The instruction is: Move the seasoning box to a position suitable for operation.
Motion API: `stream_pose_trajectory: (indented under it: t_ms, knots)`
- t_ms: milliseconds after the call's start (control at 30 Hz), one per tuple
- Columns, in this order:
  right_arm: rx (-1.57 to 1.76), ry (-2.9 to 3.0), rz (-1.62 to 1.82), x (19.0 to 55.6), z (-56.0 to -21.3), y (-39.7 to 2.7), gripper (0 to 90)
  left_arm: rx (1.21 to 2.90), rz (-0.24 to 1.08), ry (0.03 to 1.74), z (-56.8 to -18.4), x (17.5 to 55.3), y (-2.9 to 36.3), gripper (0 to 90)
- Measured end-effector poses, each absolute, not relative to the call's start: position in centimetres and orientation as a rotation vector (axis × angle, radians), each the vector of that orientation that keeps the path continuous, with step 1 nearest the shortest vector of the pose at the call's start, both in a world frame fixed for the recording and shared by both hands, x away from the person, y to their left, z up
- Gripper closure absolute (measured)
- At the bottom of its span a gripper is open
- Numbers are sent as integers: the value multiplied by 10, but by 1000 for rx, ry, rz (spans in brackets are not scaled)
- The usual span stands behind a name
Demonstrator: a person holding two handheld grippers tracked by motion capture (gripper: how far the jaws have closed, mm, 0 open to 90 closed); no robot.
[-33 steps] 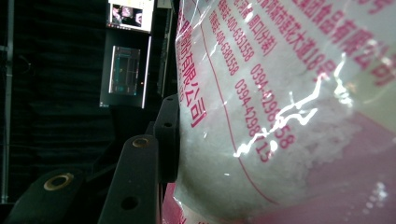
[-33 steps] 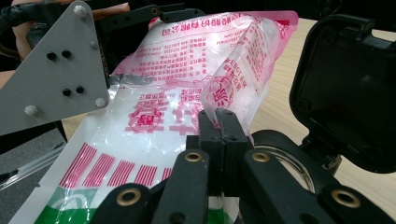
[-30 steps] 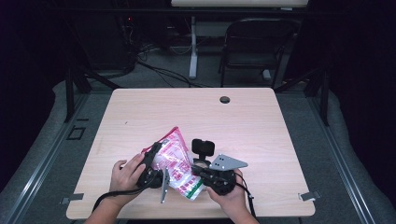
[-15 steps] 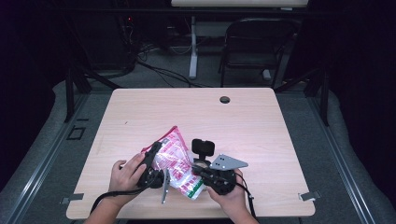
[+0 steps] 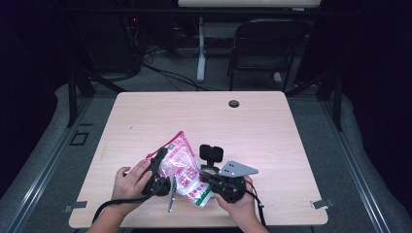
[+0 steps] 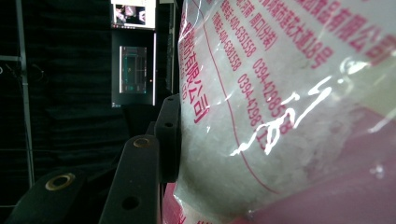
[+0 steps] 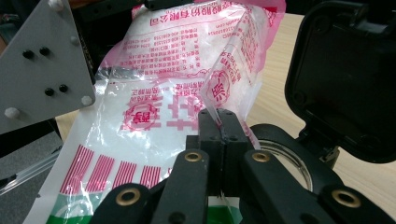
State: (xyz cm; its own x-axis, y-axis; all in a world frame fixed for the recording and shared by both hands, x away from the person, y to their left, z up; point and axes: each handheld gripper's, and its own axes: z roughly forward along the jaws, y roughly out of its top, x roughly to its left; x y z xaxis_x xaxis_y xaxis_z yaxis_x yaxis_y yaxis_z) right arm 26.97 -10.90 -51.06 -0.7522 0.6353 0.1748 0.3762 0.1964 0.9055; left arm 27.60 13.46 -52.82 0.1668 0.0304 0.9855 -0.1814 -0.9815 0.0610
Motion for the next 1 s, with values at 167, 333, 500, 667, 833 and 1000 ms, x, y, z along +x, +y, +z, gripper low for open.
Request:
stream_pose_trajectory:
  t_ms: [167, 333, 500, 667, 833, 1000]
  knots:
    - [973, 2231, 1571, 270, -510, -111, 891, 2272, 1933, -151, -528, 276, 136, 639]
    - [973, 2220, 1566, 270, -510, -112, 885, 2259, 1957, -169, -527, 276, 136, 641]
    - [968, 2214, 1554, 269, -511, -111, 897, 2266, 1957, -173, -527, 275, 136, 641]
    - [984, 2214, 1547, 270, -512, -112, 900, 2262, 1976, -197, -525, 274, 134, 643]
    - [1000, 2209, 1546, 271, -513, -113, 900, 2275, 1986, -204, -522, 273, 132, 644]
    - [1029, 2206, 1555, 273, -515, -115, 900, 2276, 1993, -211, -522, 273, 131, 647]
